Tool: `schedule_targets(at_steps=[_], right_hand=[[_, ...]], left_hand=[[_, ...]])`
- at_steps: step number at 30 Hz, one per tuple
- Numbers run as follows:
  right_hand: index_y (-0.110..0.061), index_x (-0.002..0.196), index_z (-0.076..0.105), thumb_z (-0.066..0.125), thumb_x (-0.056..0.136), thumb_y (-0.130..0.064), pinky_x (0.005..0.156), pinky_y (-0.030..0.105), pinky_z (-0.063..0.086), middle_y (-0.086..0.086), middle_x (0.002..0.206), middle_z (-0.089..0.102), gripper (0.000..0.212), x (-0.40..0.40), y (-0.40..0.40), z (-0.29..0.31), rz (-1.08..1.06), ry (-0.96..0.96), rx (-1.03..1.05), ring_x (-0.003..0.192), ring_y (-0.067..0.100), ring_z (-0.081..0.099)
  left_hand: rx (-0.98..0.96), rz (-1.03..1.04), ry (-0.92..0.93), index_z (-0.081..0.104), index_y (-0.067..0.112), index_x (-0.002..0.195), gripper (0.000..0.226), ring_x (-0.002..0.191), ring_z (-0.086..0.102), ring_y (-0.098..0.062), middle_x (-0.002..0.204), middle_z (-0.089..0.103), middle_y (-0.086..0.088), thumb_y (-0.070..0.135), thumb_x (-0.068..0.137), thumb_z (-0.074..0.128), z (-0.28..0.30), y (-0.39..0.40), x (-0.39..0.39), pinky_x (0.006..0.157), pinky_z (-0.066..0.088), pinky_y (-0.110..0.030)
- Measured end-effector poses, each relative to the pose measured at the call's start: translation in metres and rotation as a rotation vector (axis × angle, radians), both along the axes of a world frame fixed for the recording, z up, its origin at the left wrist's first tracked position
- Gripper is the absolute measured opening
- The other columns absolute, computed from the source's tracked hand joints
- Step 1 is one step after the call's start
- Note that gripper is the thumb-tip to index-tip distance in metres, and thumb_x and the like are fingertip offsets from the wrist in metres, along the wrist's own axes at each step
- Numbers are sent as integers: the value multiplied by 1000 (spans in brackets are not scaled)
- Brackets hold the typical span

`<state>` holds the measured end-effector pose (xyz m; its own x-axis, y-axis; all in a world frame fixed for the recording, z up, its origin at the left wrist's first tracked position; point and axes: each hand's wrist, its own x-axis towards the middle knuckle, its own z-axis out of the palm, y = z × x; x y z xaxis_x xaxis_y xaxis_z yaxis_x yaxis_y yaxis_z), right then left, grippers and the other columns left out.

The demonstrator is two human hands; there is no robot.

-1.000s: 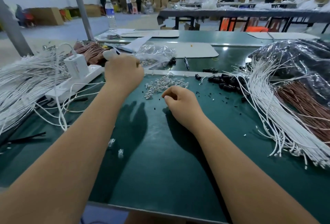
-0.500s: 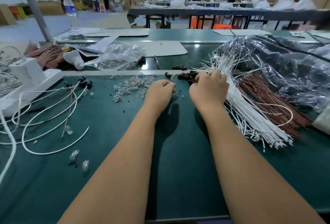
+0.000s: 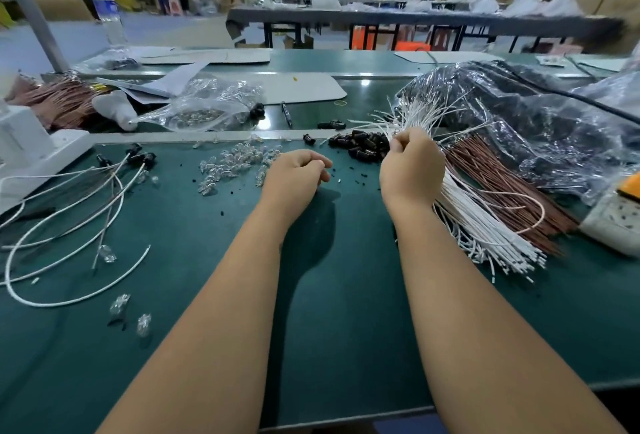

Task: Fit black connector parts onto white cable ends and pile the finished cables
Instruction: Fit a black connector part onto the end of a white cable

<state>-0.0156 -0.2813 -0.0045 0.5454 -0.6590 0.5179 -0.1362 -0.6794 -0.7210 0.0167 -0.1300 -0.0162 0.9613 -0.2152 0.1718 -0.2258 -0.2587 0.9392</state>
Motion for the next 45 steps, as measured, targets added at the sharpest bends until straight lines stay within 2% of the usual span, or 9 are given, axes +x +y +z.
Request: schedule_targets(at_steps=[4,8,17,21,25,29,32,36,45], right_hand=[[-8,100,63,53,94,-3,61,9,38,-3,86,60,13,-2,15,5,163,-229,-21,77,12,54],[-11,112,61,50,92,-1,69,31,47,4,91,68,25,1,23,-2,218,-105,-88,82,22,61],[-7,104,67,59,86,5,74,13,48,0,88,65,23,1,33,2,397,-332,-81,78,11,60],[-5,97,72,59,85,4,80,29,52,7,93,70,20,5,40,-4,554,-197,-177,83,19,64],[-6,100,71,58,85,4,81,32,53,6,95,71,22,8,37,-7,525,-173,-141,85,20,65],[-6,90,72,60,81,7,76,25,53,3,86,69,20,5,39,-5,608,-170,-117,79,17,65],[-12,78,68,58,75,3,67,30,53,-1,73,64,18,0,45,-3,675,-111,-103,68,16,60],[-20,65,50,55,72,-11,55,30,39,-6,60,53,13,-1,45,-6,562,143,-227,64,19,51],[-10,73,53,50,77,-11,58,31,32,4,79,54,5,3,35,-5,382,323,-237,75,26,47]], left_hand=[[-2,-35,-22,70,23,85,25,73,57,-11,74,69,8,15,93,48,0,-4,-3,74,50,-31],[-82,2,4,70,18,90,21,70,57,-8,76,68,6,16,94,50,1,-4,-2,72,47,-25],[-223,-34,29,70,15,89,18,71,60,-6,81,70,3,26,95,56,6,-2,-5,66,48,-18],[-392,26,64,63,15,104,15,71,60,-12,84,68,-1,25,94,59,10,3,-3,67,49,-26],[-256,210,-11,47,15,127,52,84,62,-18,94,62,-1,22,83,74,6,8,3,74,55,-36],[-516,150,147,39,1,137,61,78,66,-15,95,64,-9,16,87,70,8,9,6,72,57,-26],[-817,83,244,46,-1,128,36,77,69,-16,86,71,-7,8,95,57,11,12,10,70,56,-23],[-909,67,231,55,5,99,14,68,68,-10,81,74,-1,8,102,43,10,15,11,62,54,-20],[-638,25,189,69,18,93,20,45,44,-6,58,58,6,16,100,50,9,12,4,49,46,-21]])
